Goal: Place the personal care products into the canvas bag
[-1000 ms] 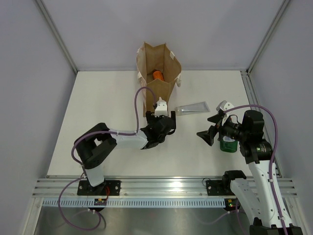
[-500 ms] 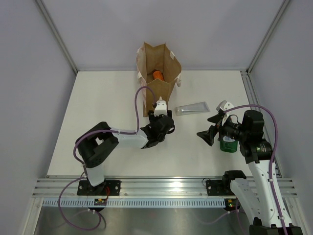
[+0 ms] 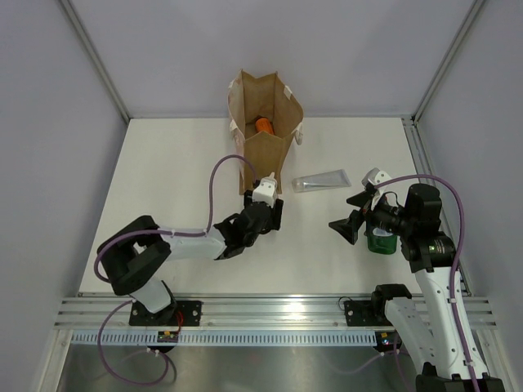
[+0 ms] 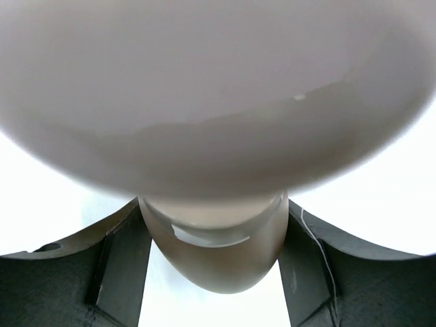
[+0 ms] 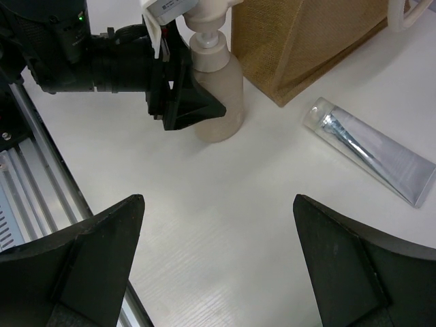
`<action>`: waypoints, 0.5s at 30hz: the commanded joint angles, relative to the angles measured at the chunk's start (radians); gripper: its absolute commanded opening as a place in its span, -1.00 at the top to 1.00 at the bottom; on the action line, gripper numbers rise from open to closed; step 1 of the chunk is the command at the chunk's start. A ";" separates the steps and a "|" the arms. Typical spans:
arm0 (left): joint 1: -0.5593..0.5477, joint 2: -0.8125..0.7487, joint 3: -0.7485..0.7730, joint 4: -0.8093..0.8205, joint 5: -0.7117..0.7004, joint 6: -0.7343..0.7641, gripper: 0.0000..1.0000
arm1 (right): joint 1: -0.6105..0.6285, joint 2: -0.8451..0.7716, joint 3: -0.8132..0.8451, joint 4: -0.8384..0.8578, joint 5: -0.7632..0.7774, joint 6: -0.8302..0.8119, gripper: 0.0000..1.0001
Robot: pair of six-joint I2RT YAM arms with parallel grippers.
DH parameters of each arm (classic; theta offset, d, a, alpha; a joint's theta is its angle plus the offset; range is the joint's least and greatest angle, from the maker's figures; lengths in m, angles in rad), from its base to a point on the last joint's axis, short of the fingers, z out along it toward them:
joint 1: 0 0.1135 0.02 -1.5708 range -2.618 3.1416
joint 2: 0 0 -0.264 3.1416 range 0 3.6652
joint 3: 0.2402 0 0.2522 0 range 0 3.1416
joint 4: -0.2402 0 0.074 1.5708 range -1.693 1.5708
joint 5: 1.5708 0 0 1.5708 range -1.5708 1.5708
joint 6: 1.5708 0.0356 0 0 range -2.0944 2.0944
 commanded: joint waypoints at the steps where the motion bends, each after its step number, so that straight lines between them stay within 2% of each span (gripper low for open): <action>1: 0.002 -0.124 -0.012 0.116 0.134 0.067 1.00 | -0.010 -0.003 0.040 0.010 -0.020 -0.002 -0.99; 7: 0.011 -0.250 -0.032 0.056 0.336 0.092 1.00 | -0.013 -0.002 0.040 0.008 -0.021 -0.002 -0.99; 15: 0.015 -0.383 0.025 -0.091 0.457 0.110 1.00 | -0.018 0.001 0.042 0.002 -0.023 -0.007 -0.99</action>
